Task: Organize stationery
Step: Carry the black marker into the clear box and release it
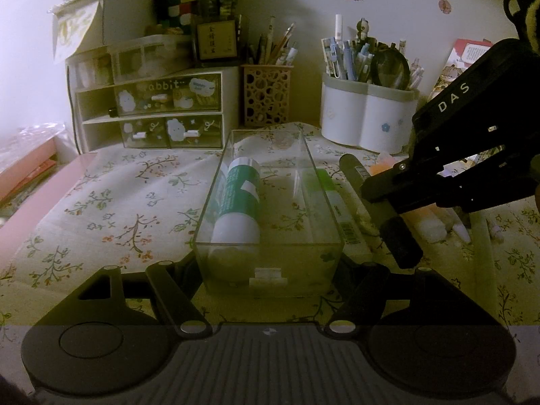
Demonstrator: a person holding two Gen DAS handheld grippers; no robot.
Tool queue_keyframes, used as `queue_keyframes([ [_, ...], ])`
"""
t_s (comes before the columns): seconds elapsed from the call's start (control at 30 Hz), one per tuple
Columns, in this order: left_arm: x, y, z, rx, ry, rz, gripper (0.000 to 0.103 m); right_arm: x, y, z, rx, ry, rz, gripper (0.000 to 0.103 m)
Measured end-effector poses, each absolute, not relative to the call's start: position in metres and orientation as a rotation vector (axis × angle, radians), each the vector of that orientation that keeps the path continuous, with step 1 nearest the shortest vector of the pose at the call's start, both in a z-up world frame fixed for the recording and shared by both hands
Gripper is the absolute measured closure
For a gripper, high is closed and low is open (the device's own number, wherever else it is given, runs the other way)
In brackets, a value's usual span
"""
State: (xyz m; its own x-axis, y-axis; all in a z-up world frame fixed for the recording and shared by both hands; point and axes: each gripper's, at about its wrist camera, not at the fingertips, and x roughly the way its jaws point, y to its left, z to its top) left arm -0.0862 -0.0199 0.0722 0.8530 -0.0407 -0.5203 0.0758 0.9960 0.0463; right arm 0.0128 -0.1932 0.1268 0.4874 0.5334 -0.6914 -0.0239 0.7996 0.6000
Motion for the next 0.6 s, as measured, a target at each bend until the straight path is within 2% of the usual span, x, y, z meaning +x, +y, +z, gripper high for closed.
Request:
queue_keyframes([
  [0.3,-0.086,-0.019,0.072,0.067,0.546,-0.062,0.030,0.014,-0.182,0.157,0.623,0.955,0.422,0.088],
  [0.6,-0.086,-0.019,0.073,0.067,0.546,-0.062,0.030,0.037,-0.148,0.157,0.646,1.013,0.455,0.088],
])
